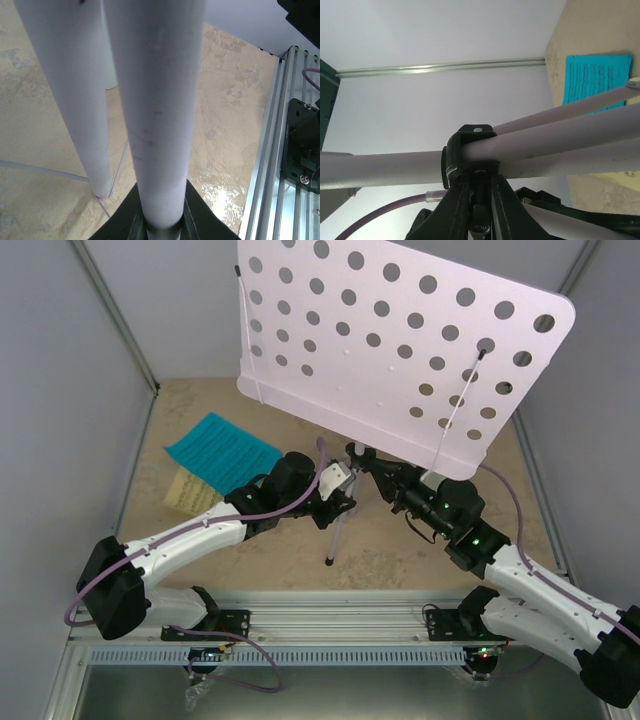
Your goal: Pack up the instrument practice props
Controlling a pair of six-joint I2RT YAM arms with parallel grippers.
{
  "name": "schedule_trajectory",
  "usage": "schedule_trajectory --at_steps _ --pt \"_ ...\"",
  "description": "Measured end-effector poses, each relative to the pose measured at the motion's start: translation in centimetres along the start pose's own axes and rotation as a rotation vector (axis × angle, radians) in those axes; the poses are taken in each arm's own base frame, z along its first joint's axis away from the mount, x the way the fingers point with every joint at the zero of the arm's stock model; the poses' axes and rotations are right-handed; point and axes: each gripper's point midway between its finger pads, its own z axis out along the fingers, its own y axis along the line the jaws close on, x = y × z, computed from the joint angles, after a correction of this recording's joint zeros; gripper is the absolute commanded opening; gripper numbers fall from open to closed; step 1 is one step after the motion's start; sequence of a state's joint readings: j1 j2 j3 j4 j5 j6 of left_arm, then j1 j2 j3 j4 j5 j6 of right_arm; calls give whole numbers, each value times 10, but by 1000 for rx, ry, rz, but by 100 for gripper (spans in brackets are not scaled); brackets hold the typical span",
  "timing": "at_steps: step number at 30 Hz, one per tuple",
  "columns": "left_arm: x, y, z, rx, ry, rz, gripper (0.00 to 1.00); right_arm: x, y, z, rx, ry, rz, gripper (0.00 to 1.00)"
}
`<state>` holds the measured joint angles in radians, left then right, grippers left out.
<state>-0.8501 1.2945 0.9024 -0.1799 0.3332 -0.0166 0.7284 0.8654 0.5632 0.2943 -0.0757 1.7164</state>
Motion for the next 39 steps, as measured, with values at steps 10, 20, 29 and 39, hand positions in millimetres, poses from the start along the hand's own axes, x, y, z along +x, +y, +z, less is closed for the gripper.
schedule_trajectory --at_steps 10,20,29,39 --pt "0 1 0 -4 -1 -4 0 -2 2 1 -10 -21 -228 1" --pt "0 1 0 -3 -1 -3 0 -3 7 0 -7 -54 -738 0" --pt "-1 2 1 -8 -5 -7 0 -2 11 3 70 -28 -1248 0" --pt "-2 2 1 -6 -5 -3 0 1 12 1 95 11 -1650 1"
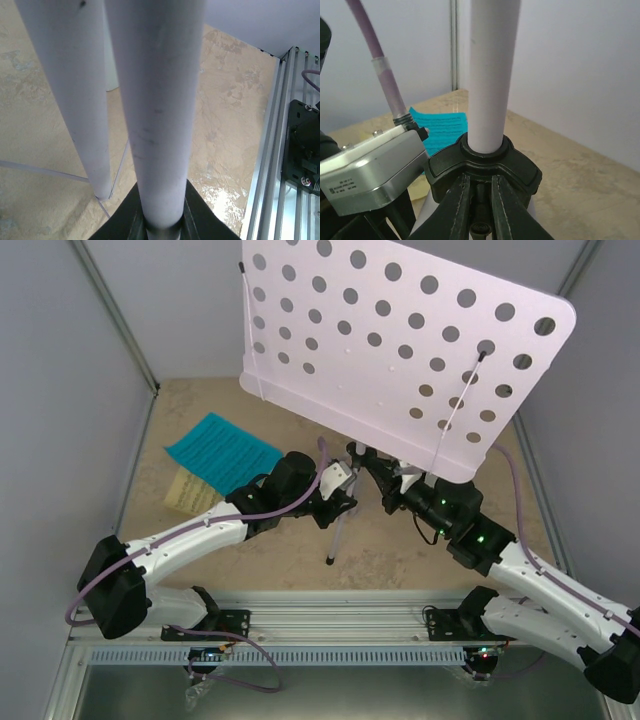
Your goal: Pack up the instrument practice props
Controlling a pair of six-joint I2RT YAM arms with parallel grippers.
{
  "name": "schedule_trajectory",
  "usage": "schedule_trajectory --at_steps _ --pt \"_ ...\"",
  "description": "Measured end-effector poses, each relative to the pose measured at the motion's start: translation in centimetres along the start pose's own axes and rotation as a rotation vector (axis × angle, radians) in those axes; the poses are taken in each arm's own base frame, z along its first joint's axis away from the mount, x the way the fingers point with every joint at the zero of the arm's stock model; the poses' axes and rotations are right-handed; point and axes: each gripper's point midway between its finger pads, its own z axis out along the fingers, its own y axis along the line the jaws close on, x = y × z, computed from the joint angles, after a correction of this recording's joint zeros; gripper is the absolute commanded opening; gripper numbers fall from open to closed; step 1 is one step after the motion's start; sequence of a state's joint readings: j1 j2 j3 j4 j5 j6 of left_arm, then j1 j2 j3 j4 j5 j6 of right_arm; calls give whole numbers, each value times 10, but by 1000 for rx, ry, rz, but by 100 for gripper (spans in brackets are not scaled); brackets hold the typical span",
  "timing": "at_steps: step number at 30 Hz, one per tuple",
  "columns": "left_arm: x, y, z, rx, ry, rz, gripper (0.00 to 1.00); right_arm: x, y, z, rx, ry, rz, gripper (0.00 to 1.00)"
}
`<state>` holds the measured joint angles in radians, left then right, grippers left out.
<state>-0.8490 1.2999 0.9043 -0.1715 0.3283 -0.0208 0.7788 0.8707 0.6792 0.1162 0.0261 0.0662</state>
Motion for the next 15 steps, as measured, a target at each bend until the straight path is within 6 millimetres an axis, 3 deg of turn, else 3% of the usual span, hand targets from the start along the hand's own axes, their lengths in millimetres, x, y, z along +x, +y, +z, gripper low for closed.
schedule_trajectory --at_steps 15 --pt "-1 -7 1 21 -4 34 0 0 5 -13 8 -72 -494 6"
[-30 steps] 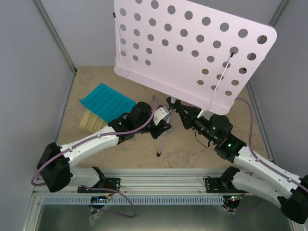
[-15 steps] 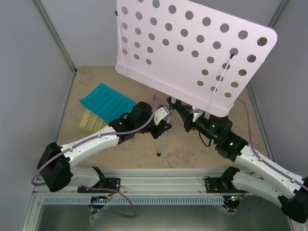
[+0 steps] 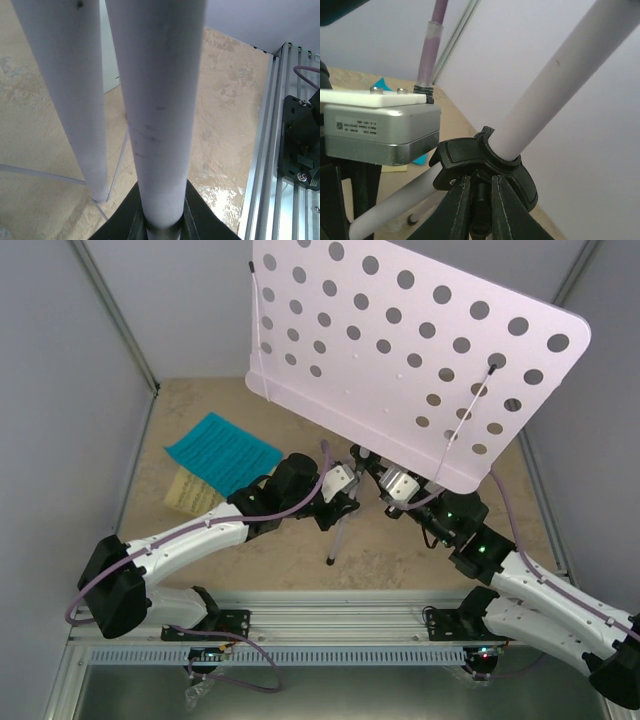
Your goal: Pack up the instrument practice props
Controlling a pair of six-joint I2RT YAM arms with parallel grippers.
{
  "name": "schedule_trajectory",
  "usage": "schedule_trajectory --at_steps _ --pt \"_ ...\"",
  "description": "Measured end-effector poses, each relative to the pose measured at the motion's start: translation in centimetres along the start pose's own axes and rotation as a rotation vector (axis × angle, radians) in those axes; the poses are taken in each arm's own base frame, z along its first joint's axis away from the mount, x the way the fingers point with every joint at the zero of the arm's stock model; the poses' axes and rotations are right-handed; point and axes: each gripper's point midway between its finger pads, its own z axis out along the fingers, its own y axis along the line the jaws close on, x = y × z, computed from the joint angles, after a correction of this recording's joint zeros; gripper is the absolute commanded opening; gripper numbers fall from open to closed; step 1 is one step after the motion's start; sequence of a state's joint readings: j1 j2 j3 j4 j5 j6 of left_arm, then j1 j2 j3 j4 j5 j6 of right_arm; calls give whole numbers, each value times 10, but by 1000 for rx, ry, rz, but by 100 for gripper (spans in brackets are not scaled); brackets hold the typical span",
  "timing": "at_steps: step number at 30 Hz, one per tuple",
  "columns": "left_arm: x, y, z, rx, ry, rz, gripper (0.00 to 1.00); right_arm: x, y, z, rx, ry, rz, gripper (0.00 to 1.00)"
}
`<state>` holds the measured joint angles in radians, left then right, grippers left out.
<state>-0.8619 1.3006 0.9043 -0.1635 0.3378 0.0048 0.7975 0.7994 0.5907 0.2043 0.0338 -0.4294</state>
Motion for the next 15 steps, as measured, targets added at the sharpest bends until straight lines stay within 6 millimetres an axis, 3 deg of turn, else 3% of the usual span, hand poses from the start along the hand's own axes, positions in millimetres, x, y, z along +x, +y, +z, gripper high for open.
schedule_trajectory --at_steps 9,12,15 --pt "-1 7 0 -22 -5 -29 0 4 0 13 32 -1 -253 11" --pt "-2 10 1 -33 -9 -33 0 4 -1 15 40 0 -299 26" --pt "-2 10 1 -32 -9 -32 0 3 -6 14 62 -2 -298 52"
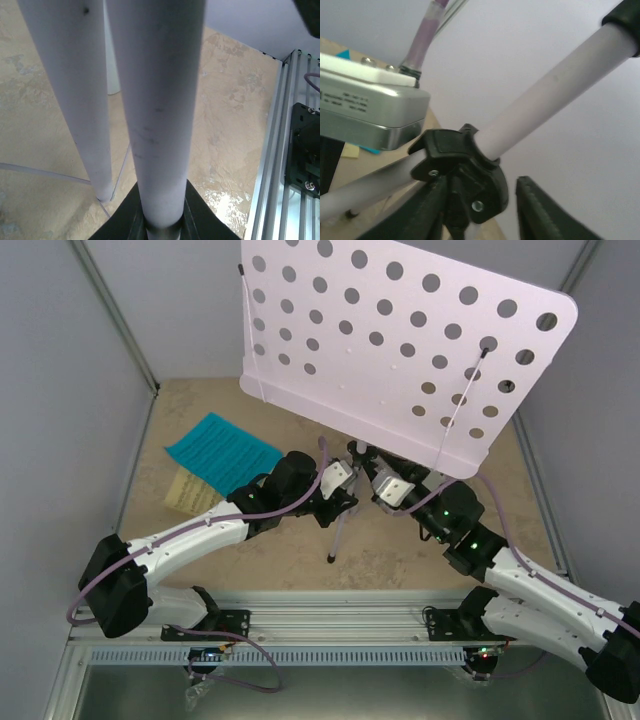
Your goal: Pack up the instrument practice props
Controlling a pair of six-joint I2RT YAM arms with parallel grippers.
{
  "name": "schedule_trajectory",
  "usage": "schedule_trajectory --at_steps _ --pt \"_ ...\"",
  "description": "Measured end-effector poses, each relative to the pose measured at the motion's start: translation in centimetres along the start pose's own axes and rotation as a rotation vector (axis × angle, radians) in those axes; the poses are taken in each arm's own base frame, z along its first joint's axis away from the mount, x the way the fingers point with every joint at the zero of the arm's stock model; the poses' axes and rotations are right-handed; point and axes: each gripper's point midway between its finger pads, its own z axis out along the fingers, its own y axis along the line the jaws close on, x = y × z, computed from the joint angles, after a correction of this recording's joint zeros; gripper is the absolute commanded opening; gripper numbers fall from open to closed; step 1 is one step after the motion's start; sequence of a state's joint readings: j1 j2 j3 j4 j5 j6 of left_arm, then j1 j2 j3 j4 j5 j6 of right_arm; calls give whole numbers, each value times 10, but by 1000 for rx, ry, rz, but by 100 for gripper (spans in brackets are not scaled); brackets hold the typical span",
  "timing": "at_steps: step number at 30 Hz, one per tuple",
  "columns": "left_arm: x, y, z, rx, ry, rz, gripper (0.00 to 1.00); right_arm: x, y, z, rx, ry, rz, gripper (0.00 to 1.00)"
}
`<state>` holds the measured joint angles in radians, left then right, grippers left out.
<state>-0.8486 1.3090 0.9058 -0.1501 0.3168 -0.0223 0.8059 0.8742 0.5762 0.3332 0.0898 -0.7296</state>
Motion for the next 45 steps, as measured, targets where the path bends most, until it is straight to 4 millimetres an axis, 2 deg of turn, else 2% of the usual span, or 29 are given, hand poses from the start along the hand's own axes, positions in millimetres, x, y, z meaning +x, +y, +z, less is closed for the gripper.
schedule_trajectory --at_steps 3,8,9,12,14,19,24,25,29,32,34,37,41,45 --pt "0 -4 0 17 3 10 0 -1 -10 -11 47 -29 52 65" --pt "1 -7 0 30 4 23 0 -6 -15 -36 95 -128 192 72" --pt "1 -7 0 30 4 23 0 -5 -14 -38 97 -136 215 77" --pt "1 -7 0 29 5 22 0 5 -9 -45 105 -146 318 89" --pt "1 -7 0 29 5 22 0 14 -5 -53 115 -154 421 93" --pt "1 -7 0 29 4 22 0 20 -16 -73 163 -224 729 93" --pt "1 -7 0 29 4 23 0 32 -27 -68 164 -216 1081 92" --pt "1 -7 0 29 4 23 0 35 -27 -65 146 -215 1200 90" --pt "1 -7 0 29 5 22 0 35 -16 -53 29 -229 1578 84" --pt "1 -7 0 29 5 22 0 32 -1 -43 -89 -199 1833 82" --pt "1 -7 0 29 5 22 0 31 7 -38 -144 -161 1946 82" --pt "1 -7 0 29 5 22 0 19 9 -32 -224 -136 2087 82" --pt "1 -7 0 29 5 22 0 5 4 -31 -280 -146 2179 77" --pt "1 -7 0 29 5 22 0 0 1 -28 -295 -143 2236 69"
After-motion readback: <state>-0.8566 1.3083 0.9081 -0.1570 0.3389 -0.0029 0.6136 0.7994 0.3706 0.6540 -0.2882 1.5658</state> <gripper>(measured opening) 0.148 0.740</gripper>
